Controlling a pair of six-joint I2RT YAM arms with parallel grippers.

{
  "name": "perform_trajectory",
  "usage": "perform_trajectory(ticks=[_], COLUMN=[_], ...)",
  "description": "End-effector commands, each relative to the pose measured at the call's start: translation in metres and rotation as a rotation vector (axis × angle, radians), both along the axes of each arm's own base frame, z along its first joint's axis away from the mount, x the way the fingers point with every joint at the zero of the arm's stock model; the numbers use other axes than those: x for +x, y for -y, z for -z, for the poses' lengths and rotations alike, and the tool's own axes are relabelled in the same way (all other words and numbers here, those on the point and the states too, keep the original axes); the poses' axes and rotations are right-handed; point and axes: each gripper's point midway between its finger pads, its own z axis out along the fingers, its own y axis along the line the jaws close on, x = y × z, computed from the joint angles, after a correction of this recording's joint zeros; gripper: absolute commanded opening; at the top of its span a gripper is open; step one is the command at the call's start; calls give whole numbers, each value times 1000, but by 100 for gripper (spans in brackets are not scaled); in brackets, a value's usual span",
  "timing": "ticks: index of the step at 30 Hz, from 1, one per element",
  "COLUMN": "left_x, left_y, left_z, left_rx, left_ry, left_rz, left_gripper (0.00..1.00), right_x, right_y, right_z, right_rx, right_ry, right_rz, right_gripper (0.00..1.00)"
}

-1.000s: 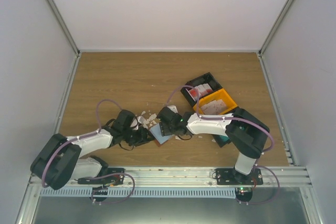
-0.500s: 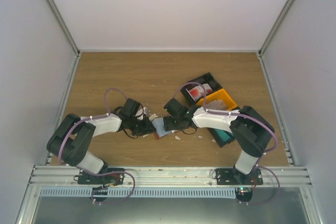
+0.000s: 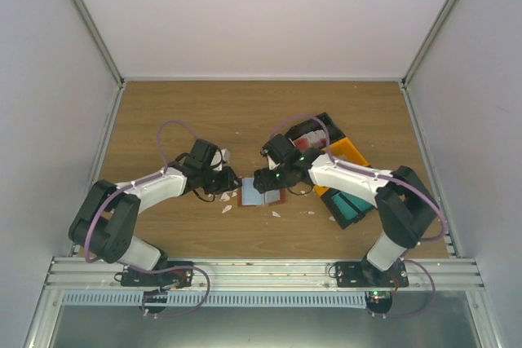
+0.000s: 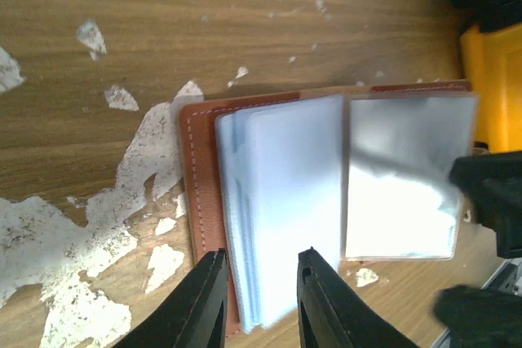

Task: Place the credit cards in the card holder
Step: Open the card holder at the center of the board, then pick up the credit card from the storage box.

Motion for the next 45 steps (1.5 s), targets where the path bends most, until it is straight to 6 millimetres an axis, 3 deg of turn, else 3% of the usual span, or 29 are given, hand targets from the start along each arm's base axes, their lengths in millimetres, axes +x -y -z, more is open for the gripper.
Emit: perform_trajectory(ticks=[1, 7, 10, 12, 16, 22, 28, 35, 45], left_x=[15, 14, 13, 13, 15, 13, 9, 9, 5], left_y=[0, 27, 40, 48, 62, 74, 81, 87, 92], left_z=[-31, -43, -42, -40, -38, -31, -25, -25, -20], left_rx=[-14, -148, -173, -179, -193, -192, -191, -200, -196], left_ry=[109, 117, 107, 103, 101, 84, 73, 68, 56], left_rz=[-17, 46, 87, 108, 143, 167, 189, 207, 221], left_gripper=[28, 31, 32, 33, 34, 34, 34, 35, 35], right_x=[19, 30, 38, 50, 86, 141, 160, 159, 146], right_y=[11, 55, 83, 102, 113, 118, 103, 89, 77], right_z=[-48, -68, -65, -65, -68, -48, -24, 1, 4], right_rx=[37, 9, -37, -73, -98, -153, -150, -116, -52], right_ry=[124, 194, 201, 214, 267, 256, 206, 127, 69], right_rz=[-115, -93, -25, 26, 51, 39, -35, -82, -140], right_gripper=[73, 71, 69, 66, 62, 63, 66, 63, 53])
